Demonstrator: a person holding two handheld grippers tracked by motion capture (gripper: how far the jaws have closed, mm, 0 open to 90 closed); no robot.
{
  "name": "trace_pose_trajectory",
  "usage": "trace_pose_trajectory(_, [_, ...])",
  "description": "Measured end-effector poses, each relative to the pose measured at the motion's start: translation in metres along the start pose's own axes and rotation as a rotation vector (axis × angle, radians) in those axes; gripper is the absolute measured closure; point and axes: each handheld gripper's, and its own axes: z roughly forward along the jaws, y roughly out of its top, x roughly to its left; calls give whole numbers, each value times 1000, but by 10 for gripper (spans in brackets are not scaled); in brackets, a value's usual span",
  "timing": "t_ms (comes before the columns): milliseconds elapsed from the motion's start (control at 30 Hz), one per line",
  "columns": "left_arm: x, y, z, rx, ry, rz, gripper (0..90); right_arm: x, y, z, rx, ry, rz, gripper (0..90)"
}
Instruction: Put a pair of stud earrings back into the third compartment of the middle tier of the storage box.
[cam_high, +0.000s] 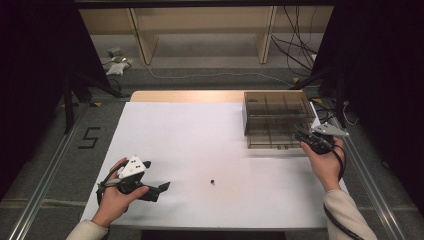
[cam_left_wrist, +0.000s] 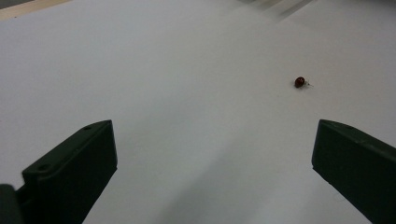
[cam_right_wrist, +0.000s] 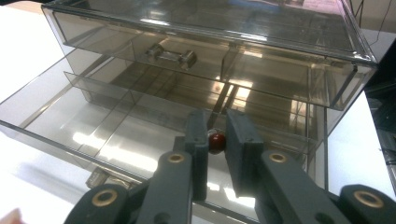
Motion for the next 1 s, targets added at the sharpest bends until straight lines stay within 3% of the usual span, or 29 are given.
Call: trace_pose_trajectory(1000, [0,0,0,2,-1,1,0,-11,-9,4,35,-65,5,796])
